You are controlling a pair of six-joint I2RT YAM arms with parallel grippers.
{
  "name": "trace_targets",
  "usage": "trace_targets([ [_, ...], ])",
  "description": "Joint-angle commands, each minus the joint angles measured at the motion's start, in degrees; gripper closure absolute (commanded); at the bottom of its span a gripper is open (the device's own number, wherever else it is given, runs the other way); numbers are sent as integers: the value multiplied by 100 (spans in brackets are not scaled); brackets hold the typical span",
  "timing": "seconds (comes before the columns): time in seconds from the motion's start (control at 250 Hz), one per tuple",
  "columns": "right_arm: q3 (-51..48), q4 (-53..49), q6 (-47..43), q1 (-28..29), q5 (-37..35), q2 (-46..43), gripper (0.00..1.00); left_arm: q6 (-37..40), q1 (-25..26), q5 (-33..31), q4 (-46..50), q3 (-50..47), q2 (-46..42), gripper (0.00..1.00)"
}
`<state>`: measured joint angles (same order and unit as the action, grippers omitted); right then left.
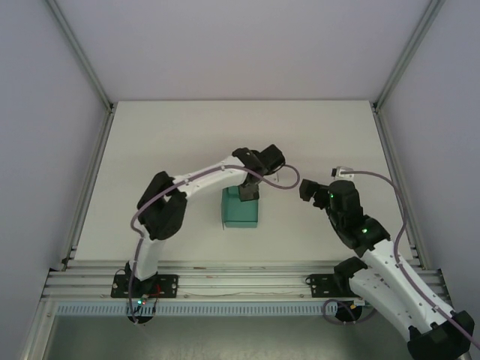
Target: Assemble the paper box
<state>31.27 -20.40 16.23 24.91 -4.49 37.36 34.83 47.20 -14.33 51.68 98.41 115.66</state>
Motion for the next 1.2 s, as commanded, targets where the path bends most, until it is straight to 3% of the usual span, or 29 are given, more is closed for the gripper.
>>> trace_targets([
  [0.0,230,-189,-134,-35,-66,-113,0,120,-23,327,-395,-193,-403,0],
  [0.104,243,-145,-305,-36,75,-30,0,-220,-134,251,-883,-287,-596,0],
  [0.192,305,-98,-479,-33,259,215,0,-810,-373,629,-1256,-306,-991,0],
  [0.388,683,277,-1409,-46,1426,1360,2,-3079,-967,967,-2219,-670,-2170,0],
  [0.556,1479,479,-2814,-41,2939,2759,10,-4458,-1677,1594,-3328,-2135,-3509,0],
  [0.684,2471,-33,-4040,-15,3678,4036,17,-5377,-2398,1841,-3683,-3347,-4297,0],
  [0.795,3448,-864,-4991,86,3874,5174,22,-5850,-3032,2128,-3677,-4184,-4599,0],
  [0.959,4523,-1782,-6166,472,3729,6430,27,-6144,-3566,2421,-3749,-5205,-4698,0],
  [1.199,5582,-2028,-6382,728,3703,7532,30,-6348,-3796,2731,-4055,-6066,-4749,0],
])
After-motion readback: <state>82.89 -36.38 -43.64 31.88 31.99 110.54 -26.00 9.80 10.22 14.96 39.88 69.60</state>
